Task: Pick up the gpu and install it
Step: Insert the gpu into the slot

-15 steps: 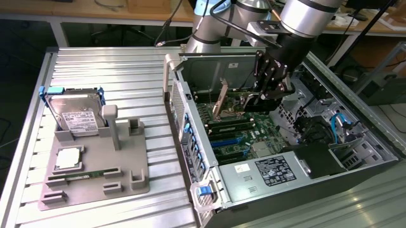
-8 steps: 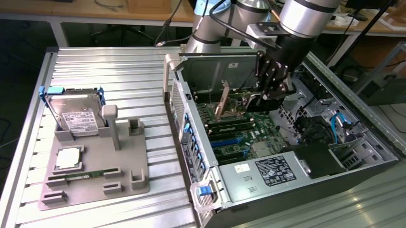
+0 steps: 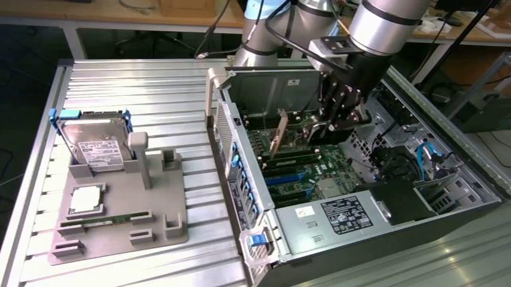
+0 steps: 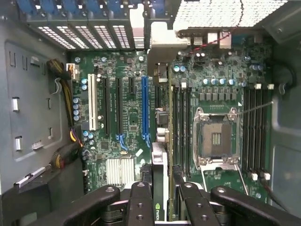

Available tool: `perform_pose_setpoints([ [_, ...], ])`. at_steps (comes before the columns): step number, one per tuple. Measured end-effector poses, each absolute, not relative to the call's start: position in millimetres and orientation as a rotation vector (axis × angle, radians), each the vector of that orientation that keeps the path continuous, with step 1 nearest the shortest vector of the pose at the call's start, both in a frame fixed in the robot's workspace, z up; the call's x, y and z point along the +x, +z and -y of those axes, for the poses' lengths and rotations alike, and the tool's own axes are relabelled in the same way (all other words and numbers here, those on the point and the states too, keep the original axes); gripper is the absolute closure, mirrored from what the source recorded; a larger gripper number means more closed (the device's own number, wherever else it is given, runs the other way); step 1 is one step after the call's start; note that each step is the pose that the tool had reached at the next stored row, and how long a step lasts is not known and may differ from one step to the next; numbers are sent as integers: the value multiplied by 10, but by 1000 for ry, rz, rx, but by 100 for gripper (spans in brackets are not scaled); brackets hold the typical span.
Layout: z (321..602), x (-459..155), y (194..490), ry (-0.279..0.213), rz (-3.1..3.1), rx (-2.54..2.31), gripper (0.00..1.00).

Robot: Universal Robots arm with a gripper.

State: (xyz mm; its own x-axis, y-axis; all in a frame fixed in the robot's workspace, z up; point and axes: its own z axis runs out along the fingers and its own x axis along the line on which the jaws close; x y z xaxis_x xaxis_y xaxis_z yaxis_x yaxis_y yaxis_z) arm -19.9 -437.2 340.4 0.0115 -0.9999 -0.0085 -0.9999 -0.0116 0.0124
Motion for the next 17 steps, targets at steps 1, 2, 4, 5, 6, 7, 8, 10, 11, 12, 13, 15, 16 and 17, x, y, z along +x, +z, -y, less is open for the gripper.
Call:
perform_pose_setpoints([
  [1, 4383, -199, 3379, -26, 2192, 2244, 73],
  [2, 4396, -200, 3354, -28, 2183, 2251, 73],
  [4, 4413, -213, 3320, -30, 2177, 2256, 73],
  [5, 4418, -231, 3300, -30, 2177, 2256, 73],
  [6, 4419, -247, 3284, -30, 2177, 2256, 73],
  [7, 4421, -267, 3264, -30, 2177, 2256, 73],
  [8, 4423, -286, 3246, -30, 2177, 2256, 73],
  [10, 4427, -321, 3209, -30, 2177, 2256, 73],
  [11, 4429, -339, 3191, -30, 2177, 2256, 73],
  [12, 4439, -354, 3172, -30, 2177, 2256, 73],
  [13, 4452, -367, 3156, -30, 2176, 2256, 73],
  [15, 4484, -400, 3110, -30, 2177, 2256, 73],
  [16, 4496, -410, 3094, -30, 2177, 2256, 73],
  [17, 4510, -420, 3076, -30, 2177, 2256, 73],
])
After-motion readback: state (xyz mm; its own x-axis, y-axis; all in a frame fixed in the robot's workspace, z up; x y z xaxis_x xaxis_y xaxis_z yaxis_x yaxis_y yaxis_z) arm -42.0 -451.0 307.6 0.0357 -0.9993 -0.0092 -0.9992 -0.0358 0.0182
